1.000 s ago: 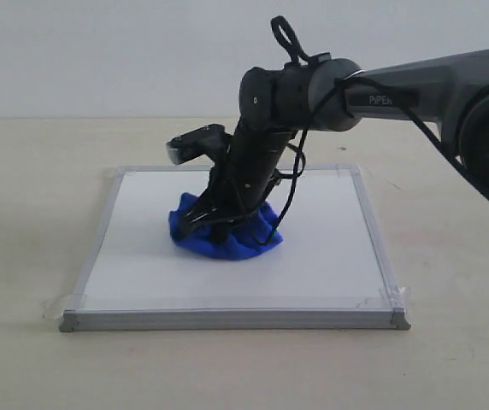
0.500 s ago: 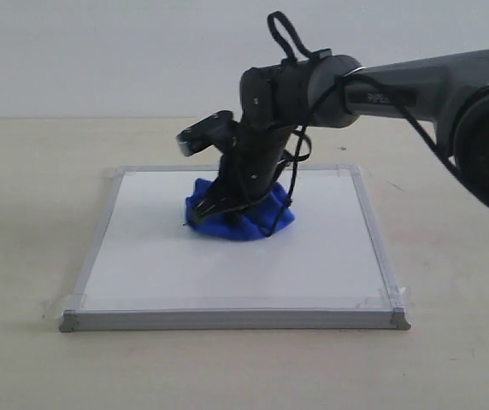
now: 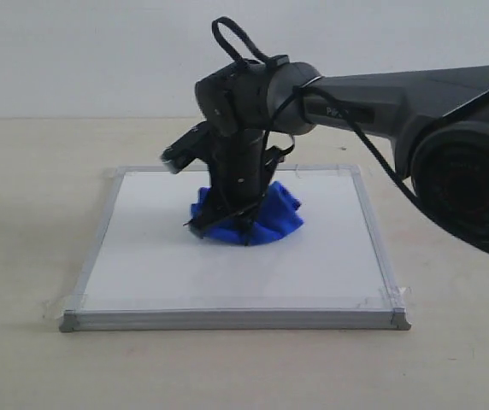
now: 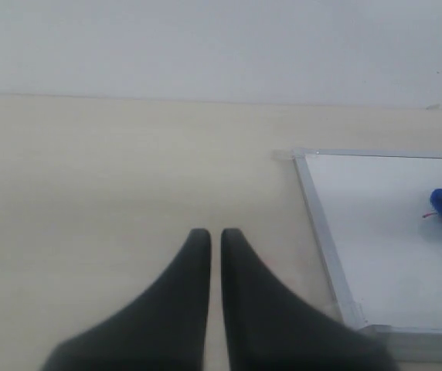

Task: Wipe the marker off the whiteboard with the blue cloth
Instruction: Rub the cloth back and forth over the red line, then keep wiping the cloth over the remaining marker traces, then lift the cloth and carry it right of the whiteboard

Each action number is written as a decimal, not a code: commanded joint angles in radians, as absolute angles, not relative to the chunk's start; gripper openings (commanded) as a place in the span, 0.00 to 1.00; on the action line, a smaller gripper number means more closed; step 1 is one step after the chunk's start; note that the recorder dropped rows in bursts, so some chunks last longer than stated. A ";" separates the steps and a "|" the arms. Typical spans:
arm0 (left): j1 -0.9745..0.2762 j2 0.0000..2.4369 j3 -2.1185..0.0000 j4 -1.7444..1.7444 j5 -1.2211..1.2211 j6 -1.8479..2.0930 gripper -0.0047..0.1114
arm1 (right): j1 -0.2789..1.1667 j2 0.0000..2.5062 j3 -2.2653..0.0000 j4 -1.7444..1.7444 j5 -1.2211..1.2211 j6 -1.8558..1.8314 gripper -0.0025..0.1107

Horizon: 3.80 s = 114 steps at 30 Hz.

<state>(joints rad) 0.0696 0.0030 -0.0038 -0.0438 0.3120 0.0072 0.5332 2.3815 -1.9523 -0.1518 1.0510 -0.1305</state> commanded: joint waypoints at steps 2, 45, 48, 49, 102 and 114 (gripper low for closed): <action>0.071 0.000 0.000 -0.041 0.302 0.008 0.08 | 0.405 2.411 -1.937 -0.288 1.161 -0.053 0.02; 0.071 0.000 0.000 -0.041 0.304 0.008 0.08 | 0.565 2.504 -2.127 0.167 0.932 -0.363 0.02; 0.071 0.000 0.000 -0.041 0.304 0.008 0.08 | 0.540 2.504 -2.127 -0.238 0.954 -0.025 0.02; 0.071 0.000 0.000 -0.041 0.304 0.008 0.08 | 0.523 2.504 -2.127 -0.325 0.978 0.040 0.02; 0.071 0.000 0.000 -0.041 0.304 0.008 0.08 | 0.536 2.384 -1.974 -0.189 1.221 -0.098 0.02; 0.071 0.000 0.000 -0.041 0.304 0.008 0.08 | 0.336 2.192 -1.974 -0.188 1.221 0.000 0.02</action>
<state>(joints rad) 0.0696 0.0030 -0.0038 -0.0438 0.3120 0.0072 0.3851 2.2760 -1.9713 -0.1782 1.2121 -0.0353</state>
